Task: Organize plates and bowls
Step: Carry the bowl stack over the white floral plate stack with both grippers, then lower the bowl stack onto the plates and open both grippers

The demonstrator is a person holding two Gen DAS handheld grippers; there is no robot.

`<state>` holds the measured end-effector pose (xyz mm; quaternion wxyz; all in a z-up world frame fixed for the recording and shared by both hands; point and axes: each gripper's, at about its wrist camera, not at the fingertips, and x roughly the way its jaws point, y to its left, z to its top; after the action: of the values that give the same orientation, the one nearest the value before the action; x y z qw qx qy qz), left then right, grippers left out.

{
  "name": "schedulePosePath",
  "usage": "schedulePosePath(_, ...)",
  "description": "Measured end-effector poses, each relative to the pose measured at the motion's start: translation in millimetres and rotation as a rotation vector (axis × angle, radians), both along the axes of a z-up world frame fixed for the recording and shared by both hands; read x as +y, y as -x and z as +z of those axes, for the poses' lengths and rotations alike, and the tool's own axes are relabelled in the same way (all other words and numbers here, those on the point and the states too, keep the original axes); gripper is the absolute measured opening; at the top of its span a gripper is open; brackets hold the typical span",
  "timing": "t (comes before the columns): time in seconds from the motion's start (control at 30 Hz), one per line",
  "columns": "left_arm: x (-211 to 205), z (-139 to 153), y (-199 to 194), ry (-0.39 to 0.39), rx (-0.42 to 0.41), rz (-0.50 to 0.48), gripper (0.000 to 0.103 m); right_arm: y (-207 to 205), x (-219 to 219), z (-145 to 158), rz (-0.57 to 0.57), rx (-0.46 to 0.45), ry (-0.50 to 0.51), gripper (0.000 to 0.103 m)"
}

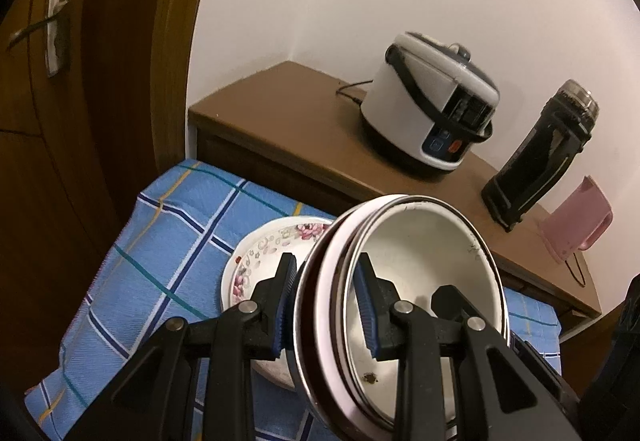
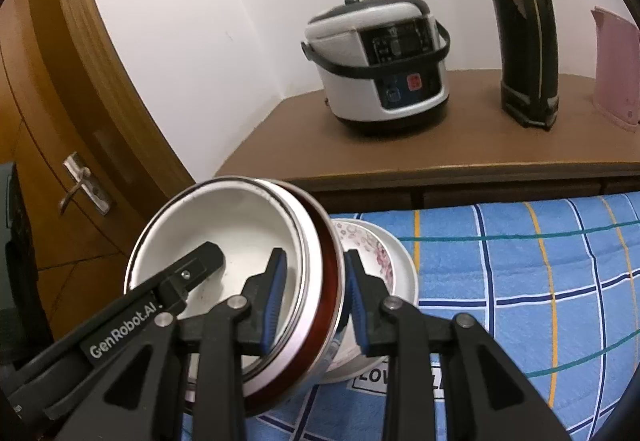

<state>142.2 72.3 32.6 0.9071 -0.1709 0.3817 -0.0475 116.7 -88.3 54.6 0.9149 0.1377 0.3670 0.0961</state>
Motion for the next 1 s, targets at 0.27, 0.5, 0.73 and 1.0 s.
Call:
schedulePosePath(0.27,-6,-21,-17,-0.006,0.045,-0.01,0.032,-18,-7,-24,-0.002,0.06,0.006,0.03)
schedulePosePath(0.5,-8,-34,-25,-0.017,0.071,-0.008,0.032,-31,-9,-39,0.009,0.099,0.022,0.029)
schedulePosePath(0.73,-10,-44,-29,-0.023,0.091,-0.008,0.032,-38,-10,-50,0.014,0.126,0.038,0.029)
schedulePosePath(1.0,-9,-50,-33,-0.028,0.101,-0.009,0.032,-44,-7,-56,0.022,0.145,0.069,0.028)
